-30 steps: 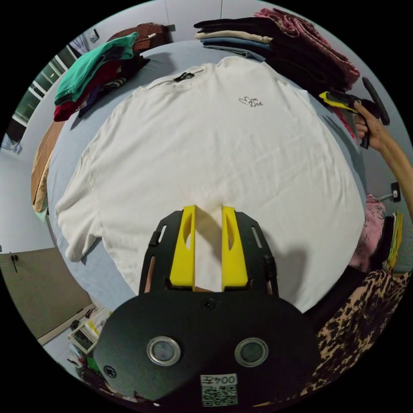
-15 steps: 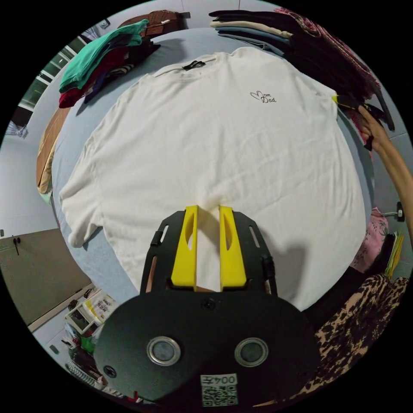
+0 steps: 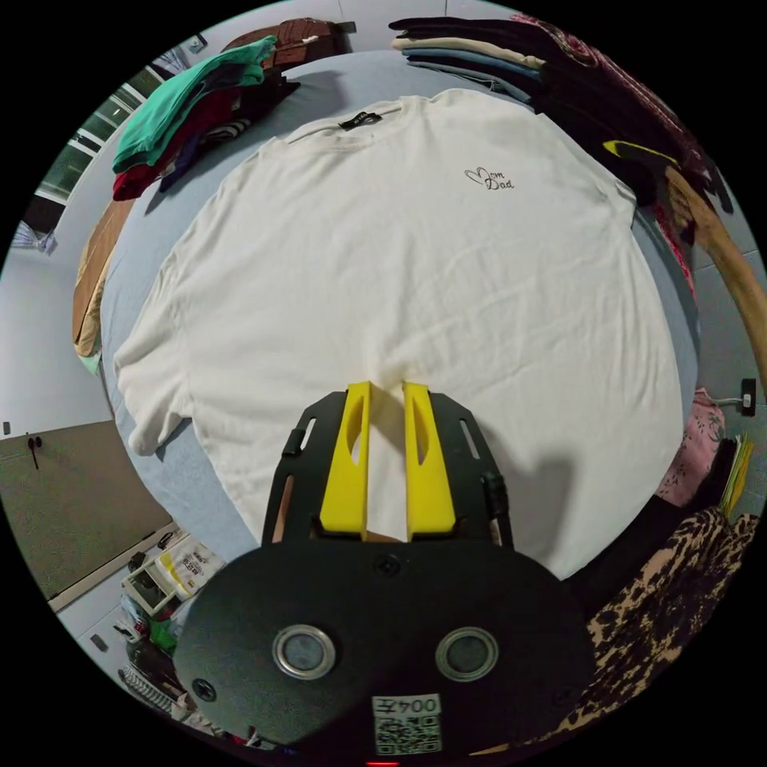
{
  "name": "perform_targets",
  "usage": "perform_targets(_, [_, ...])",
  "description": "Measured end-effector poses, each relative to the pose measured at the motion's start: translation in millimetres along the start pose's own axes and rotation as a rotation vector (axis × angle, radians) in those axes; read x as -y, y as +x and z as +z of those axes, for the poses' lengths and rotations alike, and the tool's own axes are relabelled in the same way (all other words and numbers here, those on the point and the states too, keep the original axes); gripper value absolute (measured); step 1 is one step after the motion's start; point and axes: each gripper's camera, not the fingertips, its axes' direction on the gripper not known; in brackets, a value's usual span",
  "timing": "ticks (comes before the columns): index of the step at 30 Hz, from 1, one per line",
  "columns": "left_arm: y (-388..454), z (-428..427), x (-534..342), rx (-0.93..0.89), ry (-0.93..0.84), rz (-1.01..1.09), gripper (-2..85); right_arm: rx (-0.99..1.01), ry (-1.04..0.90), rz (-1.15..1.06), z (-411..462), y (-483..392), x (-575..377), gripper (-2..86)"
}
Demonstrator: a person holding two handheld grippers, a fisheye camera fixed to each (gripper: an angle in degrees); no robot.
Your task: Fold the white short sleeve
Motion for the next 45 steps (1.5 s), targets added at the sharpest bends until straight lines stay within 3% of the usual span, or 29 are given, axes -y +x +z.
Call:
perform_targets(6, [16.3,0.7,5.1,0.001,0.003,-0.016,7.1,-0.003,-0.181,-0.046,51.0,-1.5,68.7,7.9])
perform_targets(12, [32.0,0.9,8.7,0.008,0.003,-0.018,7.0,0.079,-0.231,-0.087,60.3,-0.9,96.7,5.3])
perform_targets(14, [36.0,1.0,8.9,0.008,0.006,-0.020,7.0,0.015,-0.225,-0.138,58.1,-7.9,99.8,2.9])
perform_targets(16, [41.0,0.9,8.2,0.006,0.014,-0.026,6.9,-0.208,-0.190,-0.134,51.2,-9.8,106.0,0.9])
perform_targets(24, [57.5,0.6,6.5,0.011,0.026,-0.032,6.9,-0.298,-0.271,-0.157,72.4,-20.1,122.3,2.0])
perform_targets(32, [72.6,-0.1,0.9,0.018,0.053,-0.048,6.9,-0.121,-0.015,-0.005,12.7,5.2,109.2,5.1])
perform_targets(37, [82.8,-0.9,-1.8,0.028,0.057,-0.048,6.9,-0.005,-0.092,-0.061,39.5,-7.7,96.0,5.8])
perform_targets(42, [93.1,-1.7,-4.9,0.046,0.065,-0.050,6.7,0.058,0.015,0.025,37.6,8.7,110.2,6.4])
perform_targets(45, [99.9,-2.3,-6.9,0.060,0.070,-0.048,6.2,0.105,-0.021,-0.029,44.9,7.7,132.9,7.0])
